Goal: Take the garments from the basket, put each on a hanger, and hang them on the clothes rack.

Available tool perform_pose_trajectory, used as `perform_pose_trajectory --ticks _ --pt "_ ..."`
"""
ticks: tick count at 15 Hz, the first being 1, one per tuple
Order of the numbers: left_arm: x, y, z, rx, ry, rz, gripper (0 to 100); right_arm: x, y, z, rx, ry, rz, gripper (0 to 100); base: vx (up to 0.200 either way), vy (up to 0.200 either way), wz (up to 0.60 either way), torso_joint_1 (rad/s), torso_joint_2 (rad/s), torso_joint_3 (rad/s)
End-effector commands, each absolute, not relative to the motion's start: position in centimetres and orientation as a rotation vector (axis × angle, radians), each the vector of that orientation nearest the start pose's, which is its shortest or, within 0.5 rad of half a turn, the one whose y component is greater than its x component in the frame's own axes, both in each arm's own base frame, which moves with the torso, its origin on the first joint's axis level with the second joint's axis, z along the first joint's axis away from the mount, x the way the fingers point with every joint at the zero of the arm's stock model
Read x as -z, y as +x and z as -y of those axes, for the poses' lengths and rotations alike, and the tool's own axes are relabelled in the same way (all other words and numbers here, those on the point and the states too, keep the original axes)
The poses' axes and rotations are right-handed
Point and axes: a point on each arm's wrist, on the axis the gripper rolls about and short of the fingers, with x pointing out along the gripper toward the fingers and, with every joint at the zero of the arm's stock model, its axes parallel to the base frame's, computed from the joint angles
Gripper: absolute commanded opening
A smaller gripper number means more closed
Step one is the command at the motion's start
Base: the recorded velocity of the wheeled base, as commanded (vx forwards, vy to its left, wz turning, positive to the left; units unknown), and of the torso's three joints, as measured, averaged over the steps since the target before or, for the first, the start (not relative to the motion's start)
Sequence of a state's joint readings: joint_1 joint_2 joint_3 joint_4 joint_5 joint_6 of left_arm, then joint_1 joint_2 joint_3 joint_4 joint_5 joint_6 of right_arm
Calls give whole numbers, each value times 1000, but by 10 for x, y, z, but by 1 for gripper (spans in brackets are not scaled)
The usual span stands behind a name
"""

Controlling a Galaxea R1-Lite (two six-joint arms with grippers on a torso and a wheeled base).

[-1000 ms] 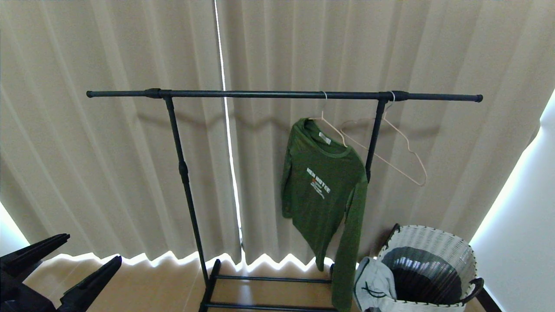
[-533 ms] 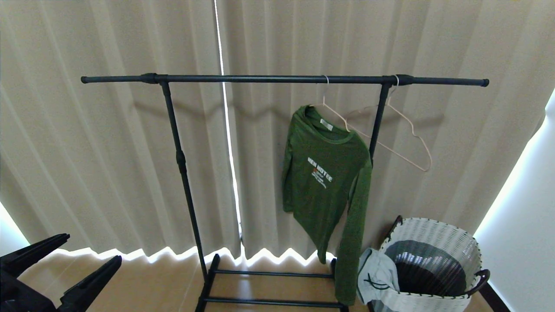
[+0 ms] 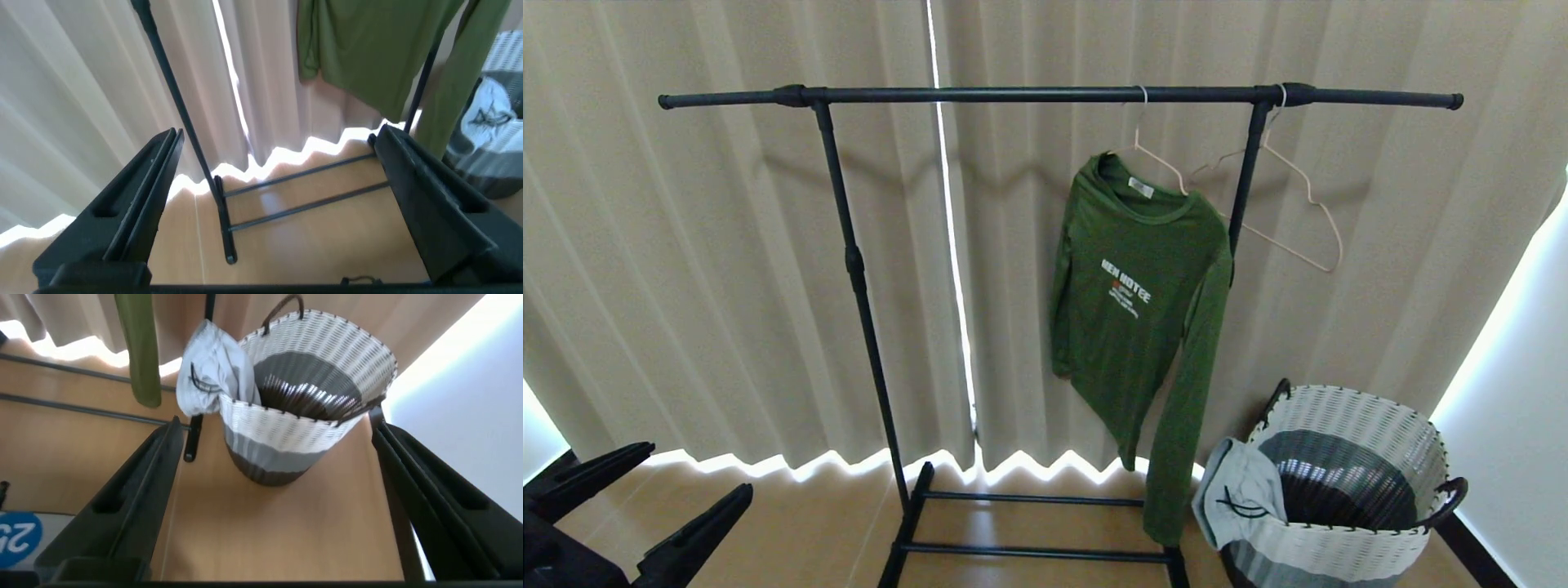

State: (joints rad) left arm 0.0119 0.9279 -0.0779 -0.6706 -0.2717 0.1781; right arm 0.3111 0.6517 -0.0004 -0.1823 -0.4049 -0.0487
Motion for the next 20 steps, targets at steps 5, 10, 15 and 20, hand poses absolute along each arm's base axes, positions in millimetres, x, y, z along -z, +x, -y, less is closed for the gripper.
perform_pose_trajectory --ticks 5,10,15,20 --pt "-140 92 5 274 152 -156 100 -92 38 -3 80 -213 -442 100 0 0 0 -171 462 291" --pt "-139 92 5 274 152 -157 100 -92 38 -3 79 -214 -447 100 0 0 0 -116 401 282" --pt "-138 90 5 276 155 -155 100 -97 42 -5 57 -206 -443 100 0 0 0 -11 57 38" --pt "-138 85 6 287 183 -133 100 -99 47 -7 2 -202 -467 100 0 0 0 0 0 0"
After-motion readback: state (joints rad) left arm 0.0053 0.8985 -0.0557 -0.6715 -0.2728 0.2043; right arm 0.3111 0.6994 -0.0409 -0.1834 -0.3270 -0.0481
